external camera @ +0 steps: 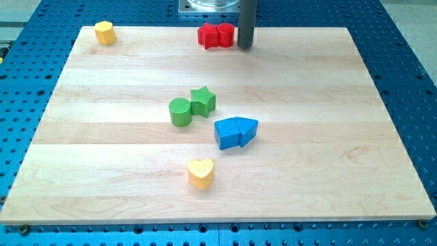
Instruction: Move the red circle to the top left corner of the board
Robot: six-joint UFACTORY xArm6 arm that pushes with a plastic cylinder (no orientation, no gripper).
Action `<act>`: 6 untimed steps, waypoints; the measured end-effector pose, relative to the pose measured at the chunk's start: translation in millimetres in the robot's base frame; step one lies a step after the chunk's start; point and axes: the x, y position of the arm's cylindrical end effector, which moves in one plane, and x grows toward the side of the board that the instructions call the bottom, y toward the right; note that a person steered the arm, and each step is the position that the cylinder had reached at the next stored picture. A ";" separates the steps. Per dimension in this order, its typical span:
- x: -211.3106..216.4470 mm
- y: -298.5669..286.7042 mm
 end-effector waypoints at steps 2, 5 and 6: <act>-0.5 -18.5; -19.8 -48.6; -15.2 -115.5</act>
